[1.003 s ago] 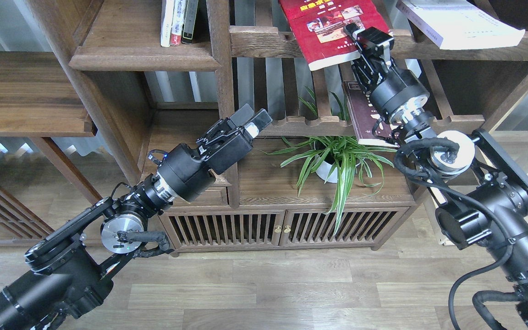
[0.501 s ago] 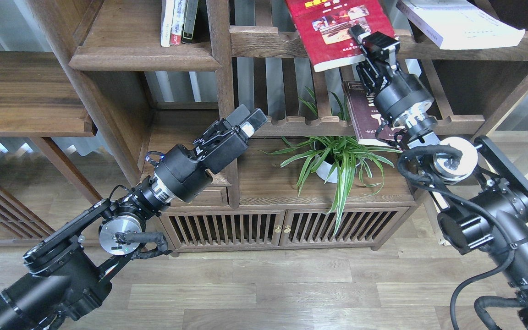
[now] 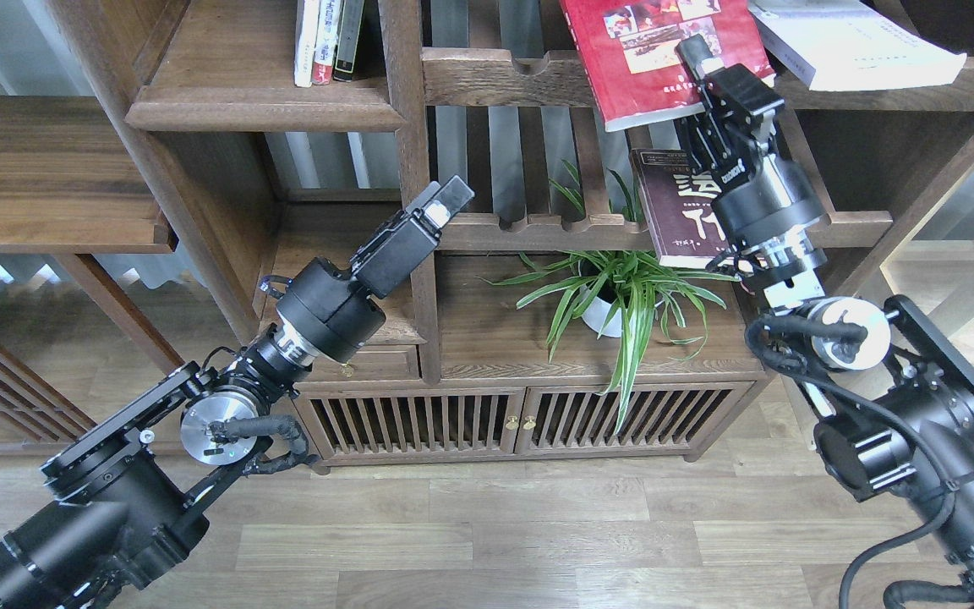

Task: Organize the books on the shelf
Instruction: 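Tilt the red book outward from the shelf with the right gripper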

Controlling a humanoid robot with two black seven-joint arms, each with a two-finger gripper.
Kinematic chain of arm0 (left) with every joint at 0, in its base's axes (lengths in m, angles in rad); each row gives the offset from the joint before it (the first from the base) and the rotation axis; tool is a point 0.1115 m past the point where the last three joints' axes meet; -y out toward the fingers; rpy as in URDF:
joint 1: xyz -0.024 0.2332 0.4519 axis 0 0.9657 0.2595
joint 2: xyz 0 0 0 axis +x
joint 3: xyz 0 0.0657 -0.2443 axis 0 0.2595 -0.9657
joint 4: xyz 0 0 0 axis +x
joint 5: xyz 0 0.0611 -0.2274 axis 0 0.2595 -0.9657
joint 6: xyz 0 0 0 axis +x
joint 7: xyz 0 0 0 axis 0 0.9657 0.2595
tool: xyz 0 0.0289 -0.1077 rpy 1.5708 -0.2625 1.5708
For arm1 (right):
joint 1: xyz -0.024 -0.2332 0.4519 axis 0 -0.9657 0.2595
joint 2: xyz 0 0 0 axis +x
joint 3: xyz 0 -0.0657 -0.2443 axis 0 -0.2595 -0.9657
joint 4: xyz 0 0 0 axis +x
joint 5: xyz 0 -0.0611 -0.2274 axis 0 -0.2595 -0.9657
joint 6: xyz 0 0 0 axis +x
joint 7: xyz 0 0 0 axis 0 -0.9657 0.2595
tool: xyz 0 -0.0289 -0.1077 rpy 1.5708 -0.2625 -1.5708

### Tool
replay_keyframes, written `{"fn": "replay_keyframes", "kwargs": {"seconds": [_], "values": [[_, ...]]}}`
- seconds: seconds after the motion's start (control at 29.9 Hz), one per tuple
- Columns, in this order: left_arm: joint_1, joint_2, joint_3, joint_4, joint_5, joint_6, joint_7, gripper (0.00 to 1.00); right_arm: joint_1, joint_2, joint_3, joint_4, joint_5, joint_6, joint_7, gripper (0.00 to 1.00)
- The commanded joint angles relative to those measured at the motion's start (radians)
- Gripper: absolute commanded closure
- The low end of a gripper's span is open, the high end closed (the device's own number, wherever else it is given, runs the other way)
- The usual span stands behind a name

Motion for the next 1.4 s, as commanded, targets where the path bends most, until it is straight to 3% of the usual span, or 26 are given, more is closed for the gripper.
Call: {"fn": "replay_keyframes", "kwargs": {"seconds": [0.0, 0.4, 0.97, 1.04, 1.17, 1.37], "values": [[0.001, -0.001, -0.013, 0.001, -0.003, 0.000, -0.003, 0.00, -0.016, 0.003, -0.003, 0.000, -0.001, 0.068, 0.000, 0.97], [0.000, -0.004, -0.015, -0.001, -0.047, 0.000, 0.000, 0.00, -0.054, 0.006, -0.021, 0.003, -0.020, 0.071, 0.000, 0.97], [-0.005, 0.000, -0.019, 0.002, -0.052, 0.000, 0.003, 0.00, -0.074, 0.133, -0.029, 0.012, -0.118, 0.071, -0.013, 0.97], [-0.006, 0.002, -0.015, 0.004, -0.075, 0.000, 0.025, 0.00, -0.073, 0.138, -0.029, 0.012, -0.118, 0.071, -0.013, 0.97], [-0.006, 0.002, -0.018, 0.005, -0.162, 0.000, 0.169, 0.01, -0.071, 0.144, -0.030, 0.012, -0.118, 0.071, -0.013, 0.97], [-0.013, -0.001, -0.036, 0.005, -0.178, 0.000, 0.197, 0.00, -0.071, 0.166, -0.040, 0.012, -0.123, 0.071, -0.016, 0.98]]}}
